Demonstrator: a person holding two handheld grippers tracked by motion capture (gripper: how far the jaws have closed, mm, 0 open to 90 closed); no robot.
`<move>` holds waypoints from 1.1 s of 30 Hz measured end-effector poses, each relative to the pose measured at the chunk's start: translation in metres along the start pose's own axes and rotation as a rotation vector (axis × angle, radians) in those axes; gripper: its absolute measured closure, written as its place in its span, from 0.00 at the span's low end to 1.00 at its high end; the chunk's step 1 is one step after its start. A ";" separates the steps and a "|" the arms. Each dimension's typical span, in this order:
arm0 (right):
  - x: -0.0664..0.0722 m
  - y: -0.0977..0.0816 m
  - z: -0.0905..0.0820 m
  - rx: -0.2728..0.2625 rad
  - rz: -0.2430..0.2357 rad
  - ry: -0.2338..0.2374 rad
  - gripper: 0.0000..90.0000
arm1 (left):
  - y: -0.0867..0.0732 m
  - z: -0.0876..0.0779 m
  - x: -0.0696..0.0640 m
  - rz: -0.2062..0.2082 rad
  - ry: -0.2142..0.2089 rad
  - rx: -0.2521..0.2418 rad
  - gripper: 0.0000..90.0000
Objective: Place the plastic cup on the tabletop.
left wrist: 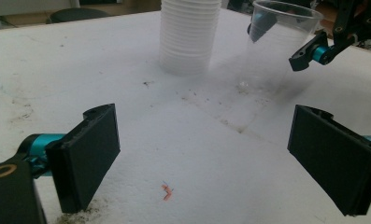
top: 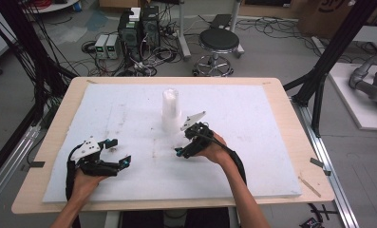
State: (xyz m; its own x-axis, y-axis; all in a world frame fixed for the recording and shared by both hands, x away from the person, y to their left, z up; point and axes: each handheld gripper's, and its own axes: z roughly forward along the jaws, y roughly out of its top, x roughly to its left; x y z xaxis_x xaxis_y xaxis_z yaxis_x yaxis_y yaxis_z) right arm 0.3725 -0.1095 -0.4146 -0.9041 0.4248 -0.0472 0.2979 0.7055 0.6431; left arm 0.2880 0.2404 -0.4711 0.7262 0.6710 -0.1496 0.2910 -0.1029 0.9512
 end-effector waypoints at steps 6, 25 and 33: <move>0.001 -0.014 -0.014 -0.060 0.016 -0.015 0.21 | 0.000 -0.001 0.001 -0.005 -0.009 -0.007 0.10; -0.004 -0.111 -0.081 -0.329 0.185 -0.218 0.21 | -0.002 -0.005 0.001 -0.017 0.013 -0.044 0.10; -0.004 -0.131 -0.080 -0.398 0.232 -0.251 0.21 | -0.003 -0.007 0.000 -0.023 0.037 -0.059 0.10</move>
State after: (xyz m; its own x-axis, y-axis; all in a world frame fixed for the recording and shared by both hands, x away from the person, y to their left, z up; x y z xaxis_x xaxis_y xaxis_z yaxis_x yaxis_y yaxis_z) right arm 0.3124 -0.2487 -0.4370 -0.7122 0.7018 -0.0190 0.2986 0.3273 0.8965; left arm 0.2824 0.2457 -0.4720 0.6960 0.6993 -0.1628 0.2695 -0.0442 0.9620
